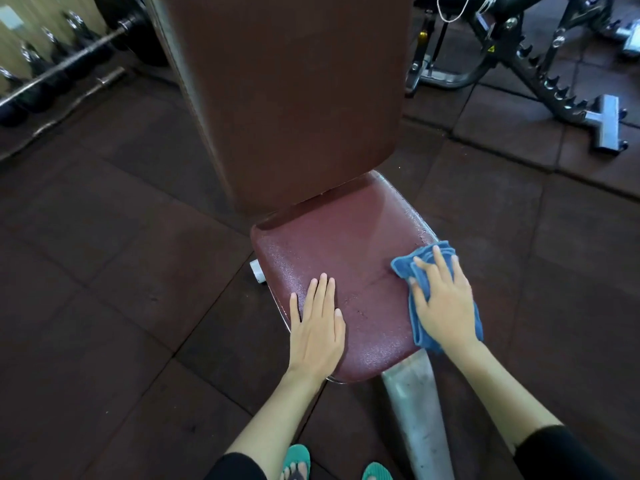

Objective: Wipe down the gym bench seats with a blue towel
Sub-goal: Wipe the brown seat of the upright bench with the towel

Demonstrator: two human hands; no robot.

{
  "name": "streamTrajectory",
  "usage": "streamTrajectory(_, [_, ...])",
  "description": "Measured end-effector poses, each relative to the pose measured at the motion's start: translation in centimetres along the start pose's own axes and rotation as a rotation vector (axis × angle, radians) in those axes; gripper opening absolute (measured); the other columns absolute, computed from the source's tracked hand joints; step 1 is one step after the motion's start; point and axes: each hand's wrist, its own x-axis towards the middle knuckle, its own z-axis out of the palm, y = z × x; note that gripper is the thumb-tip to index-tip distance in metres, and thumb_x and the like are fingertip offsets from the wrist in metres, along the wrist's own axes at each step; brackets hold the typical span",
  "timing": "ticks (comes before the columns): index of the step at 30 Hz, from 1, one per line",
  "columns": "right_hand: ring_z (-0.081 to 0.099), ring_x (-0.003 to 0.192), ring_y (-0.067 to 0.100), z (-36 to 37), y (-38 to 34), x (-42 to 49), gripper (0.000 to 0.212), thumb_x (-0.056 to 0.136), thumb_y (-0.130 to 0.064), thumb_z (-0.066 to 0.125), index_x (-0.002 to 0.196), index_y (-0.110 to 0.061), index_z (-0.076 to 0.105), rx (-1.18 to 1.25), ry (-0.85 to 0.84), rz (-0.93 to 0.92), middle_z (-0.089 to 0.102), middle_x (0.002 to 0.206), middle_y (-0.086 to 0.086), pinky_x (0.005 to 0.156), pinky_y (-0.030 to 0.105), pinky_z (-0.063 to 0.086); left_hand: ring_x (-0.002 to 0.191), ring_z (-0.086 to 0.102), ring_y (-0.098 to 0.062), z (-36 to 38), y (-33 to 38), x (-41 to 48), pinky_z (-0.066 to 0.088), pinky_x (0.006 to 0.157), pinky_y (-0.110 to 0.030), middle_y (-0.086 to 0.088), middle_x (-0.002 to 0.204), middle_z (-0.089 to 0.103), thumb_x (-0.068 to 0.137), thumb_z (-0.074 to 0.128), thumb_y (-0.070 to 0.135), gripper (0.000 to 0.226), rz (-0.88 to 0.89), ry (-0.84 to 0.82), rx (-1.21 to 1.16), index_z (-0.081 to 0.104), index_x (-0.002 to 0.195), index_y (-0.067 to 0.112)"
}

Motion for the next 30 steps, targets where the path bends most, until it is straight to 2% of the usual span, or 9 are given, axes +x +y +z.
streamTrajectory(5, [0.038, 0.129, 0.046, 0.7, -0.7, 0.1, 0.037, 0.091, -0.030, 0.050, 0.122, -0.011, 0.058, 0.032, 0.068, 0.200, 0.044, 0.143, 0.015, 0.096, 0.055, 0.040, 0.141, 0.027, -0.018, 0.0, 0.5, -0.5, 0.015, 0.111, -0.050, -0.003, 0.152, 0.032, 0.095, 0.024, 0.027, 0.054, -0.016, -0.001, -0.006, 0.033, 0.145, 0.010])
streamTrajectory(7, [0.040, 0.127, 0.045, 0.7, -2.6, -1.3, 0.039, 0.089, -0.032, 0.047, 0.120, -0.012, 0.059, 0.016, 0.099, 0.193, 0.045, 0.142, 0.015, 0.095, 0.053, 0.041, 0.143, 0.022, -0.017, 0.1, 0.6, -0.6, 0.012, 0.113, -0.049, -0.003, 0.154, 0.028, 0.095, 0.021, 0.028, 0.055, -0.034, 0.004, -0.024, 0.029, 0.147, 0.010])
streamTrajectory(10, [0.042, 0.126, 0.039, 1.4, -5.4, -5.1, 0.040, 0.087, -0.035, 0.041, 0.119, -0.017, 0.059, -0.046, 0.061, -0.048, 0.048, 0.141, 0.012, 0.095, 0.047, 0.037, 0.144, 0.016, -0.016, 0.2, 0.6, -0.8, 0.010, 0.115, -0.047, -0.002, 0.156, 0.023, 0.096, 0.018, 0.028, 0.056, -0.085, 0.022, -0.077, 0.025, 0.148, 0.010])
streamTrajectory(13, [0.041, 0.129, 0.034, 1.7, -5.1, -6.9, 0.038, 0.086, -0.034, 0.043, 0.119, -0.023, 0.057, -0.051, -0.010, -0.325, 0.048, 0.142, 0.007, 0.101, 0.041, 0.031, 0.143, 0.019, -0.019, 0.1, 0.3, -1.0, 0.021, 0.114, -0.049, -0.005, 0.155, 0.026, 0.096, 0.018, 0.026, 0.055, -0.088, 0.030, -0.085, 0.026, 0.147, 0.008])
streamTrajectory(16, [0.041, 0.130, 0.034, 1.3, -2.4, -4.3, 0.041, 0.085, -0.036, 0.045, 0.122, -0.023, 0.057, -0.068, -0.057, -0.470, 0.048, 0.142, 0.005, 0.102, 0.043, 0.033, 0.144, 0.015, -0.016, 0.2, 0.1, -1.1, 0.014, 0.116, -0.044, -0.003, 0.156, 0.023, 0.096, 0.017, 0.027, 0.056, -0.076, 0.030, -0.103, 0.023, 0.149, 0.009])
streamTrajectory(20, [0.040, 0.129, 0.041, 0.4, 0.0, 1.7, 0.045, 0.089, -0.038, 0.039, 0.128, -0.020, 0.053, -0.017, -0.066, -0.150, 0.045, 0.143, 0.010, 0.101, 0.049, 0.038, 0.145, 0.010, -0.014, 0.2, 0.3, -1.0, 0.008, 0.117, -0.042, -0.001, 0.157, 0.020, 0.095, 0.016, 0.029, 0.057, -0.081, 0.030, -0.108, 0.021, 0.149, 0.010])
streamTrajectory(24, [0.045, 0.123, 0.048, 0.9, -1.3, 4.1, 0.048, 0.092, -0.038, 0.040, 0.131, -0.013, 0.052, -0.050, -0.003, 0.143, 0.046, 0.141, 0.018, 0.092, 0.054, 0.043, 0.145, 0.009, -0.013, 0.2, 0.2, -0.9, 0.006, 0.118, -0.040, 0.000, 0.157, 0.020, 0.095, 0.017, 0.029, 0.057, -0.087, 0.030, -0.113, 0.021, 0.149, 0.011])
streamTrajectory(27, [0.047, 0.120, 0.047, 1.2, -3.8, 2.5, 0.052, 0.090, -0.043, 0.037, 0.129, -0.015, 0.055, -0.070, 0.025, 0.093, 0.050, 0.138, 0.017, 0.091, 0.053, 0.044, 0.144, 0.018, -0.015, 0.1, 0.2, -0.9, 0.010, 0.118, -0.040, -0.002, 0.154, 0.027, 0.095, 0.022, 0.027, 0.056, -0.093, 0.037, -0.104, 0.027, 0.148, 0.010])
streamTrajectory(30, [0.044, 0.125, 0.039, 1.9, -6.0, -0.7, 0.050, 0.090, -0.046, 0.039, 0.132, -0.024, 0.053, -0.073, -0.009, -0.138, 0.048, 0.141, 0.009, 0.095, 0.047, 0.042, 0.139, 0.030, -0.017, 0.0, 0.4, -0.6, 0.015, 0.114, -0.040, -0.003, 0.150, 0.037, 0.093, 0.027, 0.026, 0.055, -0.110, 0.057, -0.100, 0.034, 0.145, 0.009])
